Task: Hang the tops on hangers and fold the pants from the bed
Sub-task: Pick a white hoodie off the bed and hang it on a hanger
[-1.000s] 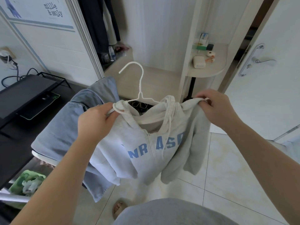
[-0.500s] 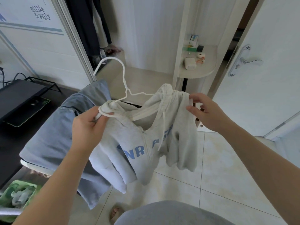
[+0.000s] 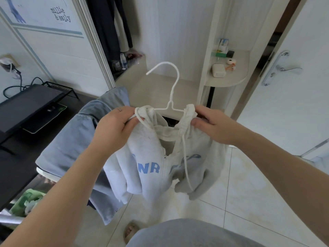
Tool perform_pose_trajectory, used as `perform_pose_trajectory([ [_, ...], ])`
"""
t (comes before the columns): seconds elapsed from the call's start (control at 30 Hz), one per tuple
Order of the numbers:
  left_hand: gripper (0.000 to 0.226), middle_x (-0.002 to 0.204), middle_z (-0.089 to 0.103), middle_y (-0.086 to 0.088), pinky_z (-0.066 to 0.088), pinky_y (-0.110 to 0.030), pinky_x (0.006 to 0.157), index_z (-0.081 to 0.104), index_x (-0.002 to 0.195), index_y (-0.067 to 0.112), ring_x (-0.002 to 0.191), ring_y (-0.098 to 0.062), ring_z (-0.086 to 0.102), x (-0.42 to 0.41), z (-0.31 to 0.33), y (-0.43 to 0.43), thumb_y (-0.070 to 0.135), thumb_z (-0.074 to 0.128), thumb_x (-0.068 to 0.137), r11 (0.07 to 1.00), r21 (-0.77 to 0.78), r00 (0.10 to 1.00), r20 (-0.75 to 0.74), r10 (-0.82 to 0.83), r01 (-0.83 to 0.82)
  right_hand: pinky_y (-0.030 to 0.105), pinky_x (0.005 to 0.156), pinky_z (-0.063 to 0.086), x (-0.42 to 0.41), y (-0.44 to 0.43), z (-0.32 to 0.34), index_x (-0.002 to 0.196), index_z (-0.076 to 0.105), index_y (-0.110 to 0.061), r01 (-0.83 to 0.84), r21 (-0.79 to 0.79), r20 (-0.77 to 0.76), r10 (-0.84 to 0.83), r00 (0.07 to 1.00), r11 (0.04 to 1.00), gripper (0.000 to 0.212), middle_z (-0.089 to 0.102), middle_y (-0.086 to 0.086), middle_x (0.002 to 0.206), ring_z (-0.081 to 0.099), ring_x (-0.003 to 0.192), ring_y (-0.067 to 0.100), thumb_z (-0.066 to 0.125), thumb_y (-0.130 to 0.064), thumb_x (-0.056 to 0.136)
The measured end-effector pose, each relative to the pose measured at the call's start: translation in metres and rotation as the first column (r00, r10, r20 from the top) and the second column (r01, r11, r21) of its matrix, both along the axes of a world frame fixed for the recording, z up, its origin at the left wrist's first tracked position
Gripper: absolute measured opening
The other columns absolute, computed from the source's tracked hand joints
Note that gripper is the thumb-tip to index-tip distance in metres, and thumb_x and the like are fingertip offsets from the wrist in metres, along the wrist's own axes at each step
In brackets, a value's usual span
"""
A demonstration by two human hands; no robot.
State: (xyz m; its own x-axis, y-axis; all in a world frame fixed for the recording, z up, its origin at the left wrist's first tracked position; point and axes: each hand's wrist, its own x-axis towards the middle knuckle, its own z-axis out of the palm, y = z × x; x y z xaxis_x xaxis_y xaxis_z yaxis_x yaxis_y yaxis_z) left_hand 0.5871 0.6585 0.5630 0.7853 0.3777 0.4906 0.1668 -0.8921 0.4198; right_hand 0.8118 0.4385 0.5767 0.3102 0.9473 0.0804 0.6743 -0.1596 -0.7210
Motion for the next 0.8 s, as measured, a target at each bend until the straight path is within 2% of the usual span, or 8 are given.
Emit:
perform_pose_trajectory([
  [0.1, 0.038, 0.081, 0.053, 0.016, 0.045, -0.035, 0.068, 0.069, 0.099, 0.01, 0.079, -0.019, 0.056, 0.008, 0.001, -0.008, 0.04, 0.044, 0.099, 0.998, 0.031, 0.998, -0.02, -0.053, 0.054, 0.01, 0.07, 0.043, -0.005, 0.01, 0.0, 0.111, 0.059, -0.032, -0.017, 0.009, 0.009, 0.017, 1.0, 1.0, 0.015, 0.062, -0.023, 0.09, 0.059, 0.082, -0.001, 0.05, -0.04, 0.102],
  [0.23, 0.041, 0.084, 0.057, 0.01, 0.05, -0.04, 0.072, 0.07, 0.105, 0.011, 0.081, -0.02, 0.058, 0.009, -0.002, -0.003, 0.041, 0.043, 0.099, 0.998, -0.009, 0.997, -0.052, -0.059, 0.058, 0.01, 0.064, 0.04, -0.005, 0.014, -0.005, 0.097, 0.063, -0.021, 0.011, 0.019, -0.017, -0.011, 1.0, 1.0, 0.022, 0.059, -0.011, 0.077, 0.054, 0.07, 0.004, 0.051, -0.039, 0.102],
  [0.4, 0.022, 0.089, 0.059, 0.01, 0.046, -0.033, 0.081, 0.068, 0.102, 0.011, 0.088, -0.018, 0.059, 0.005, -0.005, 0.009, 0.023, 0.049, 0.103, 0.998, -0.035, 0.997, -0.054, -0.059, 0.057, 0.017, 0.053, 0.036, 0.0, 0.008, -0.012, 0.071, 0.058, -0.036, 0.1, 0.069, -0.111, -0.092, 0.99, 0.993, 0.03, 0.048, -0.015, 0.057, 0.045, 0.053, 0.005, 0.054, -0.04, 0.101],
  [0.5, 0.022, 0.076, 0.055, 0.016, 0.038, -0.019, 0.072, 0.057, 0.085, 0.019, 0.075, -0.001, 0.05, 0.001, -0.005, 0.016, 0.018, 0.048, 0.106, 0.992, -0.125, 1.0, -0.016, 0.022, -0.024, 0.017, 0.053, 0.038, 0.004, 0.002, -0.011, 0.072, 0.062, -0.035, 0.136, 0.09, -0.138, -0.123, 0.983, 0.987, 0.028, 0.051, -0.014, 0.059, 0.048, 0.054, 0.008, 0.057, -0.041, 0.1],
  [0.57, 0.029, 0.071, 0.053, 0.008, 0.039, -0.026, 0.067, 0.051, 0.079, 0.017, 0.071, -0.006, 0.05, -0.002, -0.004, 0.017, 0.023, 0.046, 0.107, 0.984, -0.166, 0.998, -0.011, 0.063, -0.064, 0.02, 0.057, 0.043, 0.008, -0.004, -0.01, 0.076, 0.064, -0.036, 0.128, 0.073, -0.148, -0.116, 0.982, 0.989, 0.027, 0.058, -0.005, 0.065, 0.055, 0.059, 0.016, 0.055, -0.042, 0.1],
  [0.63, 0.027, 0.076, 0.056, 0.007, 0.042, -0.031, 0.07, 0.055, 0.084, 0.015, 0.075, -0.011, 0.05, 0.001, -0.003, 0.01, 0.025, 0.044, 0.106, 0.99, -0.133, 0.999, -0.026, 0.037, -0.04, 0.024, 0.06, 0.044, 0.008, -0.006, -0.01, 0.078, 0.064, -0.038, 0.091, 0.066, -0.146, -0.08, 0.986, 0.994, 0.027, 0.058, 0.0, 0.068, 0.055, 0.063, 0.022, 0.052, -0.042, 0.102],
  [0.73, 0.026, 0.092, 0.063, 0.003, 0.045, -0.034, 0.081, 0.062, 0.104, 0.013, 0.087, -0.015, 0.056, 0.013, -0.002, -0.007, 0.029, 0.041, 0.106, 0.989, -0.143, 0.994, -0.088, -0.062, 0.049, 0.02, 0.061, 0.042, 0.005, -0.003, -0.009, 0.074, 0.061, -0.041, 0.087, 0.101, -0.153, -0.071, 0.986, 0.991, 0.03, 0.053, -0.005, 0.066, 0.052, 0.061, 0.016, 0.05, -0.042, 0.103],
  [0.8, 0.037, 0.1, 0.065, 0.001, 0.047, -0.037, 0.081, 0.061, 0.117, 0.013, 0.092, -0.019, 0.059, 0.019, -0.002, -0.014, 0.04, 0.039, 0.105, 0.989, -0.136, 0.986, -0.148, -0.079, 0.059, 0.016, 0.06, 0.04, 0.003, -0.001, -0.009, 0.074, 0.06, -0.032, 0.093, 0.124, -0.175, -0.07, 0.982, 0.988, 0.032, 0.05, -0.007, 0.065, 0.049, 0.061, 0.011, 0.05, -0.04, 0.103],
])
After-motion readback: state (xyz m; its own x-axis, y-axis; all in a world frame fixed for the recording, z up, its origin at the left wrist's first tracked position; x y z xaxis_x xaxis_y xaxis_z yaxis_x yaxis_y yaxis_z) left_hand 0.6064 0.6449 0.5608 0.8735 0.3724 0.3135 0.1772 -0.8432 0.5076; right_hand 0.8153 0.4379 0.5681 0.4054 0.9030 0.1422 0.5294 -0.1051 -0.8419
